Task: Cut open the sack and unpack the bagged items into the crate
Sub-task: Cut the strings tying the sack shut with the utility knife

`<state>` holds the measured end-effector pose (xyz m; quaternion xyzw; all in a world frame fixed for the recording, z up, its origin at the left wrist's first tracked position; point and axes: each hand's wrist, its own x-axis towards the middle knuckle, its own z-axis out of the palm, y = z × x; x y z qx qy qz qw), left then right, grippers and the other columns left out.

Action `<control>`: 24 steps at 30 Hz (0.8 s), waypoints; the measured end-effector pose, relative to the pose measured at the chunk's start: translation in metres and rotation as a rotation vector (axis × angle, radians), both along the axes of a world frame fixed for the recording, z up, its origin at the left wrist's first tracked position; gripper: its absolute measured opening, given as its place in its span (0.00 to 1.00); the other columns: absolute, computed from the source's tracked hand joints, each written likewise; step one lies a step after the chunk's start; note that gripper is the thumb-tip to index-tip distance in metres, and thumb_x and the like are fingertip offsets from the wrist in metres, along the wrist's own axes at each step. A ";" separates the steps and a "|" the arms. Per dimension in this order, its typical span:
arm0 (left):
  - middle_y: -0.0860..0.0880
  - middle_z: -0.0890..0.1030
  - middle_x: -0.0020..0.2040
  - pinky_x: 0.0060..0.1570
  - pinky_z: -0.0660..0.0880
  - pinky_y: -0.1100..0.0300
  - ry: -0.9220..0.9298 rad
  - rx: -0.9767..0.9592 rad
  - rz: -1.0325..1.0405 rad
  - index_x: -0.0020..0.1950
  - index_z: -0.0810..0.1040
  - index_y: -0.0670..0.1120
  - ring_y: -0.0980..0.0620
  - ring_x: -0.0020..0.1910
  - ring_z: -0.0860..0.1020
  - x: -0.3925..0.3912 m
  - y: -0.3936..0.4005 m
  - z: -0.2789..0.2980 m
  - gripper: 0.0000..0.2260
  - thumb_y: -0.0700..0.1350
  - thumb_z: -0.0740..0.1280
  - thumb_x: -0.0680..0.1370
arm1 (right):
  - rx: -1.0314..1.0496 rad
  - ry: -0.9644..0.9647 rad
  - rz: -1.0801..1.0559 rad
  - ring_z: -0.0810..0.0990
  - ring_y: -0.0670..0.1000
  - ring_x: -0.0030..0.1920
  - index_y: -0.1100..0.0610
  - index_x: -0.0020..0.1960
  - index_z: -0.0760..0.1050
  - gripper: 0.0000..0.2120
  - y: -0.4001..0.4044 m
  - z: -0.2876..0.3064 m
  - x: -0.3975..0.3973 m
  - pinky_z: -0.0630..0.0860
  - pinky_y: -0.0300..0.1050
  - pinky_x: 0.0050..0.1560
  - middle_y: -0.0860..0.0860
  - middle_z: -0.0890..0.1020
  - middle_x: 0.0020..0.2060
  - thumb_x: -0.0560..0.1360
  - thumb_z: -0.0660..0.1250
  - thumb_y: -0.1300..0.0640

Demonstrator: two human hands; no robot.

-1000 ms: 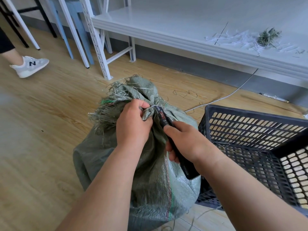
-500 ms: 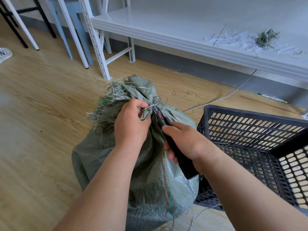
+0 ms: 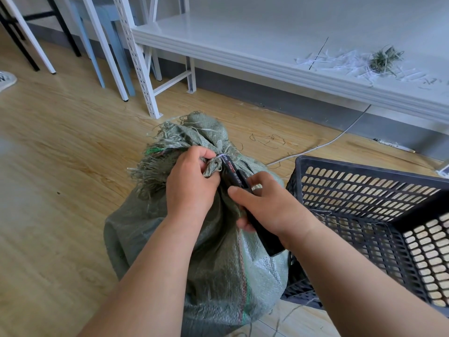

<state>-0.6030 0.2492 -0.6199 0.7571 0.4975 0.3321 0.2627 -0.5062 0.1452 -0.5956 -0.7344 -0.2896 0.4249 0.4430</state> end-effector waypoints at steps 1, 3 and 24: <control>0.58 0.74 0.41 0.38 0.65 0.61 0.003 0.001 0.001 0.51 0.74 0.57 0.55 0.39 0.73 0.000 0.000 0.000 0.13 0.43 0.71 0.71 | -0.002 -0.119 0.000 0.81 0.52 0.24 0.54 0.52 0.68 0.13 0.001 0.001 0.001 0.81 0.47 0.33 0.52 0.82 0.31 0.75 0.68 0.49; 0.57 0.74 0.42 0.38 0.65 0.61 0.010 -0.003 0.005 0.52 0.74 0.57 0.55 0.39 0.73 -0.001 0.001 0.001 0.14 0.43 0.72 0.71 | -0.019 -0.325 0.034 0.83 0.49 0.26 0.52 0.49 0.69 0.10 0.001 0.003 0.003 0.83 0.53 0.40 0.51 0.82 0.36 0.76 0.65 0.47; 0.53 0.81 0.47 0.45 0.75 0.57 -0.071 -0.054 0.033 0.50 0.81 0.56 0.52 0.44 0.79 -0.002 0.001 0.000 0.12 0.41 0.71 0.72 | -0.026 -0.033 0.071 0.69 0.49 0.20 0.66 0.50 0.75 0.16 0.004 0.012 0.003 0.66 0.37 0.21 0.50 0.78 0.27 0.80 0.60 0.52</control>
